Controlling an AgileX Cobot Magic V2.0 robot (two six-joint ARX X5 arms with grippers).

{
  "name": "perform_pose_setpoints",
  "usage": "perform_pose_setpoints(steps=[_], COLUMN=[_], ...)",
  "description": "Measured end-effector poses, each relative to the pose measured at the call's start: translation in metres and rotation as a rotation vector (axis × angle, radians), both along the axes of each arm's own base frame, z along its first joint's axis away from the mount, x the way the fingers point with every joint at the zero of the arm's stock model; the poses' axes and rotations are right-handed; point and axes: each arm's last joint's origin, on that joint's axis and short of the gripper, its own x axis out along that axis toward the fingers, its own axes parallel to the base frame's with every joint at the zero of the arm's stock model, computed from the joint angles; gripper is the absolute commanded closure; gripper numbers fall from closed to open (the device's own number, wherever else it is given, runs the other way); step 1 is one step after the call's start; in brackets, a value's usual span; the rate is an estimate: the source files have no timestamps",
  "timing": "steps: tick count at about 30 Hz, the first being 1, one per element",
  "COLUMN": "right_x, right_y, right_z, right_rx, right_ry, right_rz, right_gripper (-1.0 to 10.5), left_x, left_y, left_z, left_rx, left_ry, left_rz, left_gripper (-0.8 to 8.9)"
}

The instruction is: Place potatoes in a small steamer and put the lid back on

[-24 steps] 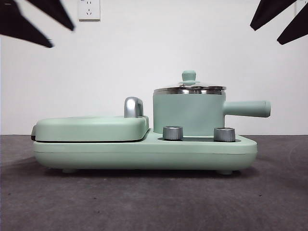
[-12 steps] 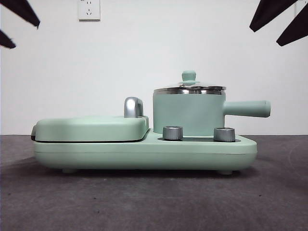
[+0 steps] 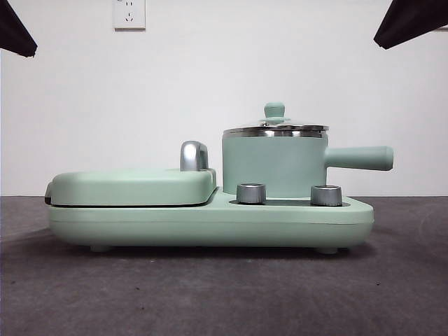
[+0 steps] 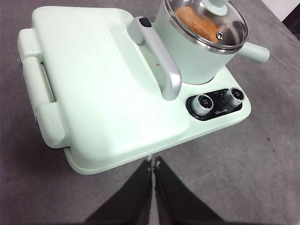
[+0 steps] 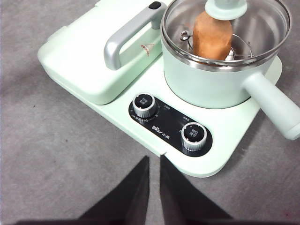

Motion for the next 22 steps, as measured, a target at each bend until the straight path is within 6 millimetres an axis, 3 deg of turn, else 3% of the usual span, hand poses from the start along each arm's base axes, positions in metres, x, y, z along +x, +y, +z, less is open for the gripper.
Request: perform_pose_setpoints(steps=[11, 15, 18, 22], right_x=[0.001, 0.002, 0.002, 0.002], right_y=[0.001, 0.001, 0.001, 0.001], right_z=[0.003, 0.003, 0.003, 0.003], right_rx=[0.016, 0.017, 0.017, 0.017], right_ry=[-0.028, -0.030, -0.030, -0.030], right_rz=[0.000, 0.000, 0.000, 0.000], right_gripper=[9.2, 9.2, 9.2, 9.2], left_x=[-0.003, -0.014, -0.024, -0.036], left_y=[0.001, 0.008, 0.017, 0.030], left_z=[0.001, 0.004, -0.009, -0.045], left_rx=[-0.002, 0.038, 0.076, 0.133], left_ry=[-0.012, -0.130, -0.236, -0.338], left_rz=[0.000, -0.008, 0.052, 0.236], left_gripper=[8.08, 8.08, 8.08, 8.08])
